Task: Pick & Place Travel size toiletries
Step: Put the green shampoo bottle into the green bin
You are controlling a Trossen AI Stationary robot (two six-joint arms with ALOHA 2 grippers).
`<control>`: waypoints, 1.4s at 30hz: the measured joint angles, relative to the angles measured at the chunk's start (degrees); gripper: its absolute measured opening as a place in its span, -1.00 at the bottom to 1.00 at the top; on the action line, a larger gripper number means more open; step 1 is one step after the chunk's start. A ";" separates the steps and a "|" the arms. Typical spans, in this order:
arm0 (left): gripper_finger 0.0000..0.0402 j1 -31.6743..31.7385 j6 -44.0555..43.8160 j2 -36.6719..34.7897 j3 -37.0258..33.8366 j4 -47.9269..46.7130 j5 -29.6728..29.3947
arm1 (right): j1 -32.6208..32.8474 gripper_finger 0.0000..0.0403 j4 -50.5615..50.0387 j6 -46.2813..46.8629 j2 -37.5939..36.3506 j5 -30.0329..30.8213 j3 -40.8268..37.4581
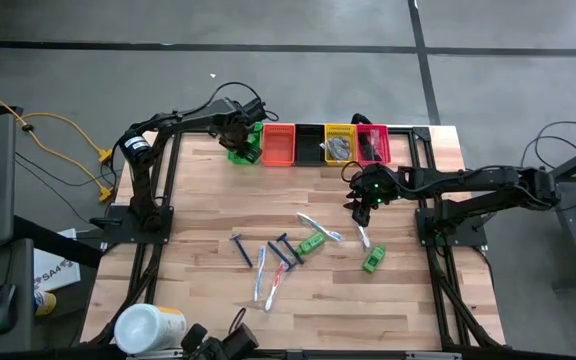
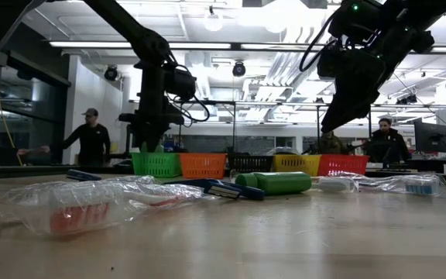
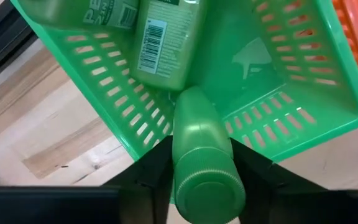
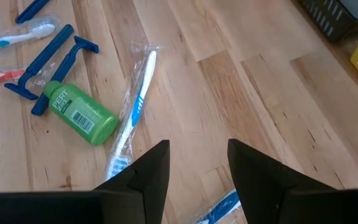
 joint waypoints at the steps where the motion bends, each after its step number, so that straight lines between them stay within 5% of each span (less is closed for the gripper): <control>1: -0.28 0.00 0.04 0.00 0.00 -0.02 0.00 | 0.00 -0.23 -0.04 0.00 0.00 -0.04 0.00; 8: 0.01 0.00 0.73 -0.02 1.61 -2.71 0.01 | -0.02 -0.23 -0.38 0.40 -0.02 -0.19 0.00; 26: 0.04 -0.29 2.67 -4.31 9.88 -8.46 -4.52 | 0.01 -0.23 -17.06 9.56 -5.09 0.22 0.00; 42: 0.04 -12.38 6.37 -12.98 9.88 -1.17 -14.33 | 10.38 -0.23 -41.48 43.03 -16.63 -5.09 0.00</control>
